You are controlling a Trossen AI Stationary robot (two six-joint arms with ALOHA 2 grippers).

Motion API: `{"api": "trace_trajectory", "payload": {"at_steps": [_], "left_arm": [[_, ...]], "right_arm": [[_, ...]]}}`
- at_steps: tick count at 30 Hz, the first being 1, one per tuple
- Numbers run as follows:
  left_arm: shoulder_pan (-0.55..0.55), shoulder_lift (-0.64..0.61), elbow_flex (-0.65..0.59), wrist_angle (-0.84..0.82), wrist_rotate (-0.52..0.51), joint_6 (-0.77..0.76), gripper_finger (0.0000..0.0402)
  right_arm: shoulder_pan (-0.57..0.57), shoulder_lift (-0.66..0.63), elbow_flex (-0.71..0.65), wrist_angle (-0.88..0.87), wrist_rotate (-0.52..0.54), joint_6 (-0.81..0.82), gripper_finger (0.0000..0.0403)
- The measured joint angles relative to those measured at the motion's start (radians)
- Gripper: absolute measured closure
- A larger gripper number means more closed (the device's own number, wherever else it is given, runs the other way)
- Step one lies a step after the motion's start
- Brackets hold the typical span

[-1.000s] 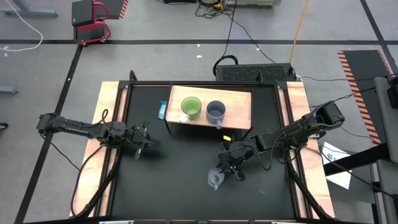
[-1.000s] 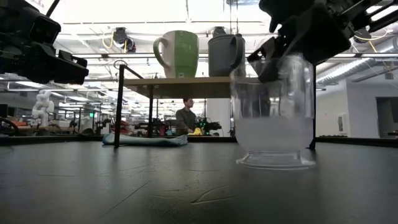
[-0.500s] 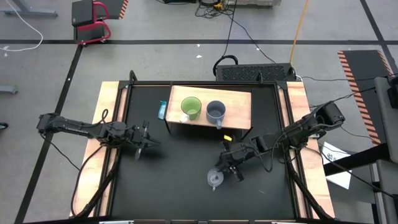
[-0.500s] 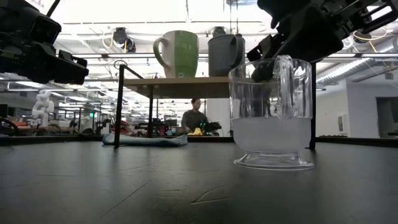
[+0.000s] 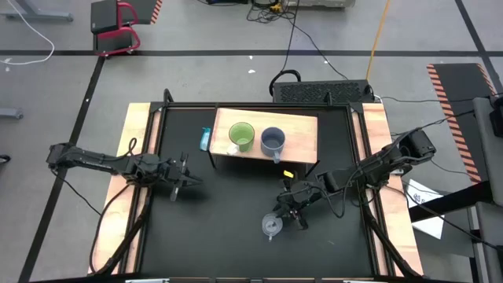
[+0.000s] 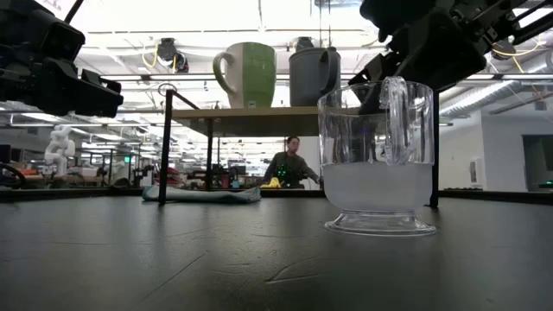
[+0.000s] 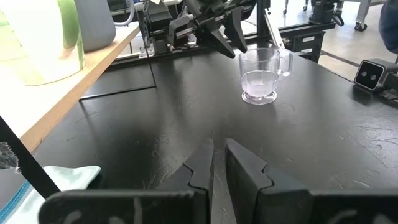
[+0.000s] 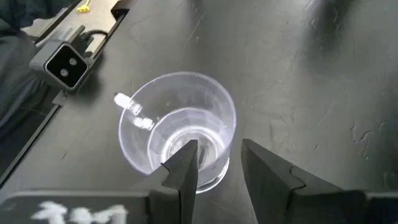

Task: Stack small to large cups/mugs on shelf
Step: Put the transparent cup on the shelf

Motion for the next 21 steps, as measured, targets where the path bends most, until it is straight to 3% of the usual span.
{"api": "trace_trajectory", "payload": {"at_steps": [21], "left_arm": [[0.000,0.000,0.000,0.001,0.000,-0.004,0.0360]], "right_arm": [[0.020,0.000,0.000,-0.026,-0.005,0.030,0.0287]]}}
